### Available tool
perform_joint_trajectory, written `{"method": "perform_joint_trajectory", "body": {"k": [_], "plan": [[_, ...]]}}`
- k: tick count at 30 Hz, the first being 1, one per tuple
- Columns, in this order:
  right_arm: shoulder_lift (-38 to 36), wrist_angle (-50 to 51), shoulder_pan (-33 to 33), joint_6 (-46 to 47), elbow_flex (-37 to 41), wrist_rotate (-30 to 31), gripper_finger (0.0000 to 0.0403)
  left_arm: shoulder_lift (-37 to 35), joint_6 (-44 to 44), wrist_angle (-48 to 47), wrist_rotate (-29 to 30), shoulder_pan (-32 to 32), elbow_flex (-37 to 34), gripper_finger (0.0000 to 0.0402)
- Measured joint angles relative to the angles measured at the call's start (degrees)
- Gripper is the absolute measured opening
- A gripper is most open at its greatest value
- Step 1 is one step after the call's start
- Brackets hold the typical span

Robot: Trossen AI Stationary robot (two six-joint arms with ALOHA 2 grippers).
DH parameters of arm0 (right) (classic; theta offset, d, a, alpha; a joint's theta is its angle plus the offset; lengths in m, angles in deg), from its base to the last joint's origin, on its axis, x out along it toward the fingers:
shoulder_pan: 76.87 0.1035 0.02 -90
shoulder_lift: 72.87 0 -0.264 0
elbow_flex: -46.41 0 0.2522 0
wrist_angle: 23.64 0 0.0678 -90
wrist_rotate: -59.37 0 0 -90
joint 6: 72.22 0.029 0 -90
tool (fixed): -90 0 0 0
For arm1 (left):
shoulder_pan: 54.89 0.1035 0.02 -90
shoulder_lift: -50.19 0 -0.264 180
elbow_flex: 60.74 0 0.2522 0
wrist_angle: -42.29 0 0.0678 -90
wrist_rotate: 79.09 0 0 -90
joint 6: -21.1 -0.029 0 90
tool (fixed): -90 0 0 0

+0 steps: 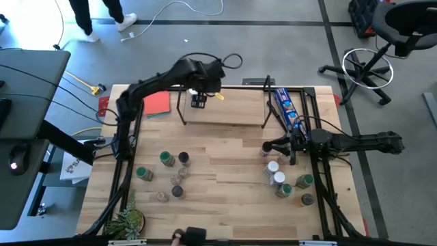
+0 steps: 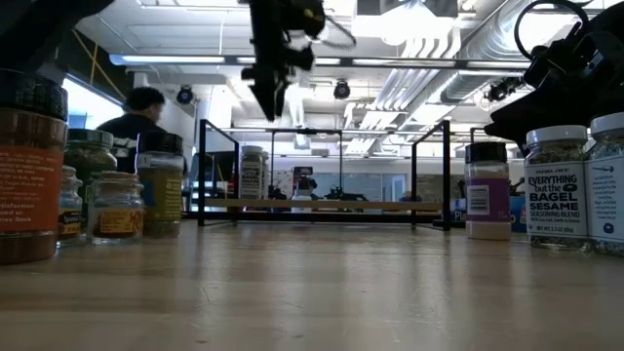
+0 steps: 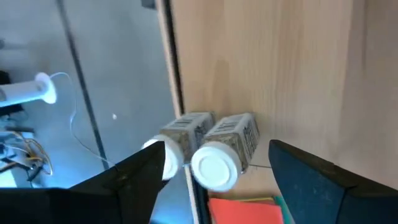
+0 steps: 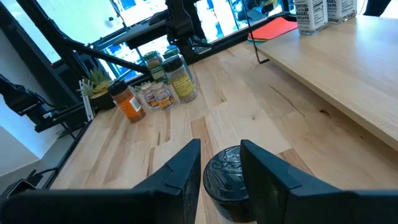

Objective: Shelf spices
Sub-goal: Put the white seasoning bottle on the shelf aligned with the other white seasoning bottle

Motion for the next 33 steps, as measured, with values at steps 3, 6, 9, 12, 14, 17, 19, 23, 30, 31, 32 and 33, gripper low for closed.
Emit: {"method": "perform_joint_trajectory", "body": {"k": [3,6,9,12,14,17,19,23,30,31,32,33], "plan": [[0.0,0.0,0.0,0.0,0.0,0.0,0.0108,-2.4,4.8,-1.2,-2.8,2.0,0.1,0.0273],[0.0,0.0,0.0,0.0,0.0,0.0,0.0108,-2.6,10.4,-4.7,-5.7,5.2,0.0,0.0254],[0.0,0.0,0.0,0.0,0.0,0.0,0.0108,-1.6,13.9,-6.6,-5.9,7.9,0.0,0.0225],[0.0,0.0,0.0,0.0,0.0,0.0,0.0108,0.1,14.8,-6.7,-6.1,9.4,0.0,0.019],[0.0,0.0,0.0,0.0,0.0,0.0,0.0108,1.0,14.7,-6.5,-6.3,9.8,0.0,0.0168],[0.0,0.0,0.0,0.0,0.0,0.0,0.0108,2.4,13.5,-6.5,-6.5,9.8,0.0,0.014],[0.0,0.0,0.0,0.0,0.0,0.0,0.0108,3.4,13.1,-6.4,-6.3,9.8,0.0,0.0125],[0.0,0.0,0.0,0.0,0.0,0.0,0.0108,5.3,12.5,-6.3,-6.0,9.9,-0.1,0.0105],[0.0,0.0,0.0,0.0,0.0,0.0,0.0108,6.5,11.7,-5.8,-5.3,10.0,-0.1,0.0086],[0.0,0.0,0.0,0.0,0.0,0.0,0.0108,6.5,11.2,-5.6,-5.0,10.0,-0.1,0.0085],[0.0,0.0,0.0,0.0,0.0,0.0,0.0108,6.5,10.8,-5.2,-4.6,10.0,-0.1,0.0084],[0.0,0.0,0.0,0.0,0.0,0.0,0.0108,6.6,10.7,-4.9,-4.1,10.0,-0.1,0.0083]]}}
